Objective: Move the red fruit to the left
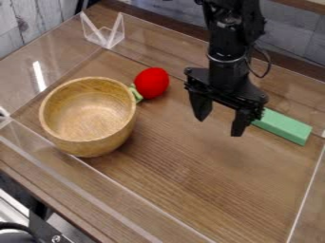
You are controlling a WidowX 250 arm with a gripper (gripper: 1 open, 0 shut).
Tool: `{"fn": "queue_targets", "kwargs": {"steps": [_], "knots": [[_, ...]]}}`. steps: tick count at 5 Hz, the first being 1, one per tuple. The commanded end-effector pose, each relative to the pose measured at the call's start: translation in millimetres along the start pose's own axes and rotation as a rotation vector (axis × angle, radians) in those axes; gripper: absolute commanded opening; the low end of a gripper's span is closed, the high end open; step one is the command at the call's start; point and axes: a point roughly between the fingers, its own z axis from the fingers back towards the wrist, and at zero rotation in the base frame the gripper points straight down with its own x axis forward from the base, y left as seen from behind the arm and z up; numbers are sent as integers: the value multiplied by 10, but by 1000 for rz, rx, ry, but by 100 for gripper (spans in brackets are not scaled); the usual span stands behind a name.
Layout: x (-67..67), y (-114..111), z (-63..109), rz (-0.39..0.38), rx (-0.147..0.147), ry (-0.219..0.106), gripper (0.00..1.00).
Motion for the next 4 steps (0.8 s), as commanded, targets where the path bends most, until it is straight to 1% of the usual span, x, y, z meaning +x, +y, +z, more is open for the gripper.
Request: {"fn": "queue_targets", "kwargs": {"steps": [1,3,4], "knots": [[127,18,128,14,5,-53,100],[145,-7,185,14,-2,-67,100],[136,72,168,20,4,-53,100]]}}
